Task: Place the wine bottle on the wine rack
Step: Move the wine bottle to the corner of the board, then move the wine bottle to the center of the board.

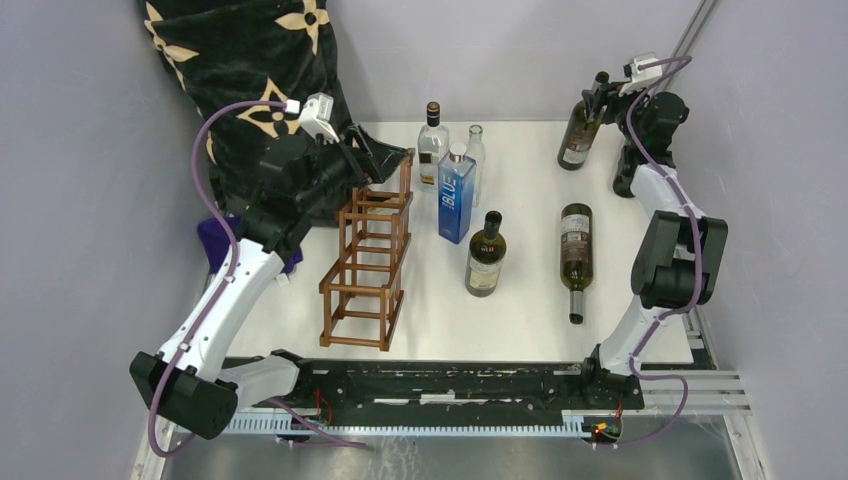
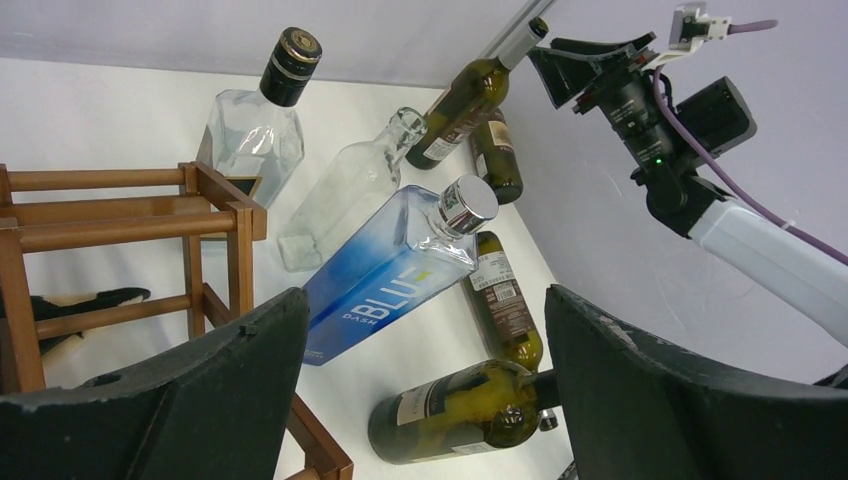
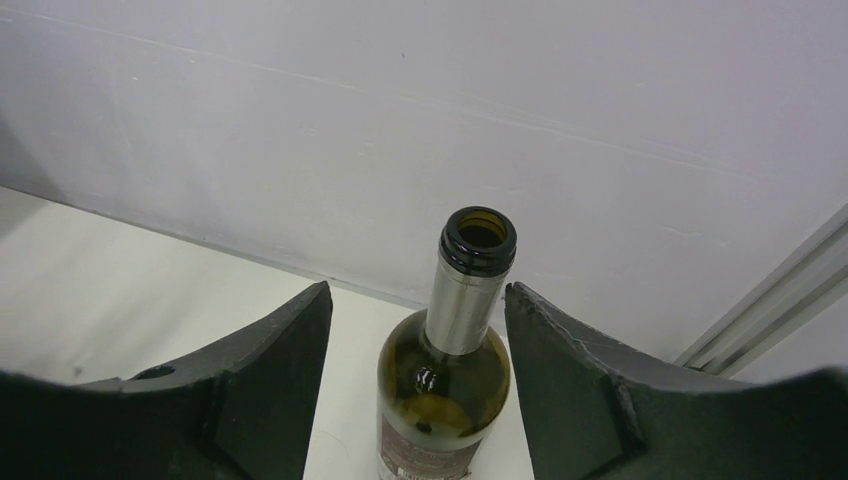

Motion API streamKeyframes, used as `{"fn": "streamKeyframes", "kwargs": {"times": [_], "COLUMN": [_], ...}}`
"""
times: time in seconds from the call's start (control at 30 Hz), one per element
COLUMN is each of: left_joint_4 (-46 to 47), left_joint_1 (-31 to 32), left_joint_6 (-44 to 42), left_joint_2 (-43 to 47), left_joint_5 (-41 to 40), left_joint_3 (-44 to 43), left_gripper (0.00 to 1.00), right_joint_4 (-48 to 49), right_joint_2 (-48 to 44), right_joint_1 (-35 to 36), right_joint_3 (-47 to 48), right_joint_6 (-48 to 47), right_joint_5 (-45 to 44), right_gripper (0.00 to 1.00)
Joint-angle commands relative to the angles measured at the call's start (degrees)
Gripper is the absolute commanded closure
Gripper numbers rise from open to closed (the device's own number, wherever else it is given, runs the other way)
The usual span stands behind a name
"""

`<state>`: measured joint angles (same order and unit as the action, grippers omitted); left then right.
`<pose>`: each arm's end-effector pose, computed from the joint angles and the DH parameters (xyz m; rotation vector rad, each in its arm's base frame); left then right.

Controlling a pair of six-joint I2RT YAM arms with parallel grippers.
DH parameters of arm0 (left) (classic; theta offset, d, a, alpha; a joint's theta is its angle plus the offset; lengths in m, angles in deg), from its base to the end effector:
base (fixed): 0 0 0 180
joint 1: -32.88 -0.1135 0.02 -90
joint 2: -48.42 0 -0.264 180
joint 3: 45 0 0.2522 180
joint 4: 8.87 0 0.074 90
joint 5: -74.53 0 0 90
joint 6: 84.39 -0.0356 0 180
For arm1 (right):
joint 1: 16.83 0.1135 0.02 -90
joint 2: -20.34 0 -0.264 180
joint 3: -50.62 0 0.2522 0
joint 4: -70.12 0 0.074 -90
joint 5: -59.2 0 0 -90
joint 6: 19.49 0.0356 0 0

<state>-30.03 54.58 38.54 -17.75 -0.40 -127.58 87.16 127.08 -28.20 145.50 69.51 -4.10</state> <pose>0.2412 -0.1059 0.4173 0.0402 1.7373 -0.9313 0.4426 -0.0727 0.3240 -0.2432 1.4724 0.1704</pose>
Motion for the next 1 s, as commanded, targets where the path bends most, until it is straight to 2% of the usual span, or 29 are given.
{"fn": "streamKeyframes", "kwargs": {"times": [0.0, 0.07, 0.17, 0.2, 0.37, 0.5, 0.7, 0.77, 0.87, 0.93, 0.97], "left_joint_4": [1.13, -0.60, -3.85, -4.59, -4.92, -4.87, -1.33, 0.26, 2.25, 4.13, 5.24], "left_joint_1": [0.80, 1.33, 2.19, 2.68, 5.04, 6.65, 7.11, 7.09, 7.05, 7.05, 7.05], "left_joint_6": [-3.03, -3.59, -4.67, -4.95, -7.02, -9.36, -10.25, -10.21, -10.07, -9.51, -9.14], "left_joint_2": [0.10, -0.29, -1.06, -1.18, -1.46, -2.21, -2.50, -2.31, -2.12, -1.97, -1.81], "left_joint_5": [-1.09, -2.17, -3.62, -4.17, -6.83, -7.93, -8.05, -7.91, -7.48, -7.32, -7.26], "left_joint_3": [-3.37, -4.57, -6.46, -6.87, -7.21, -7.45, -5.56, -4.89, -4.06, -3.31, -2.81], "left_gripper": [0.08, 0.08, 0.08, 0.08, 0.08, 0.09, 0.10, 0.10, 0.10, 0.10, 0.10], "right_joint_4": [-1.31, -3.97, -9.54, -11.62, -18.60, -16.75, -15.61, -23.59, -50.49, -64.28, -67.61], "right_joint_2": [-6.72, -8.78, -12.39, -13.82, -22.10, -30.84, -41.93, -44.16, -45.31, -44.80, -44.41], "right_joint_1": [-0.29, -0.71, -1.88, -2.16, -3.24, -3.33, -3.19, -2.83, -1.56, -0.34, 0.84], "right_joint_3": [-1.03, -1.61, -1.93, -2.31, -6.61, -16.20, -30.56, -32.83, -31.44, -30.66, -30.37], "right_joint_6": [-2.18, -4.71, -9.20, -11.18, -19.44, -22.12, -25.87, -32.37, -56.68, -69.76, -73.33], "right_joint_5": [0.76, 1.28, 4.76, 5.93, 14.69, 24.47, 48.14, 52.12, 54.05, 54.96, 55.04], "right_gripper": [0.27, 0.21, 0.03, 0.02, 0.02, 0.02, 0.02, 0.02, 0.02, 0.02, 0.02]}}
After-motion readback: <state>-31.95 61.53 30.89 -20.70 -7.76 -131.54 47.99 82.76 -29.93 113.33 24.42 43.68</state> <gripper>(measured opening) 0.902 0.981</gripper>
